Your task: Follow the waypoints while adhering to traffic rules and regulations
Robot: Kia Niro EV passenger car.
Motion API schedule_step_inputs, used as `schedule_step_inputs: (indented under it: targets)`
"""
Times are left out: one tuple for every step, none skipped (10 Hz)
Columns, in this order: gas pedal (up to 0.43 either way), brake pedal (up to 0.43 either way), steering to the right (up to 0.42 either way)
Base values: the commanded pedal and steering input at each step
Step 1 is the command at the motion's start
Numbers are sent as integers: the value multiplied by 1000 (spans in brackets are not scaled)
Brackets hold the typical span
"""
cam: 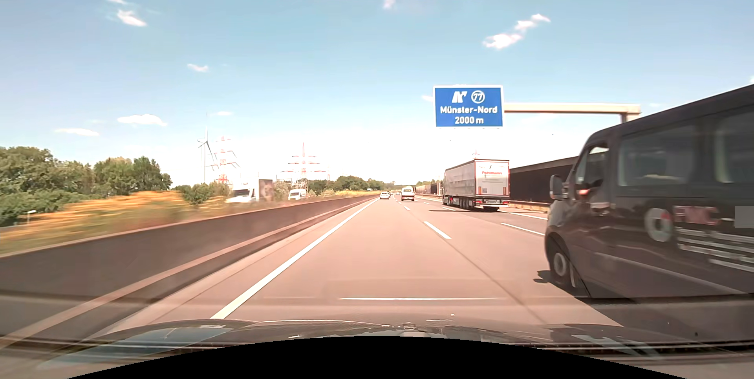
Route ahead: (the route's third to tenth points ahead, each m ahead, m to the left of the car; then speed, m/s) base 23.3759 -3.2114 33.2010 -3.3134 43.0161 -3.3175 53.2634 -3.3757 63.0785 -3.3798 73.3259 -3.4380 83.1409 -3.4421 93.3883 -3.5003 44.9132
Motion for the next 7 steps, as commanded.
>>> schedule_step_inputs:
  targets:
    - [110,0,0]
    - [118,0,0]
    - [130,0,0]
    - [138,0,0]
    - [138,0,0]
    - [138,0,0]
    - [138,0,-1]
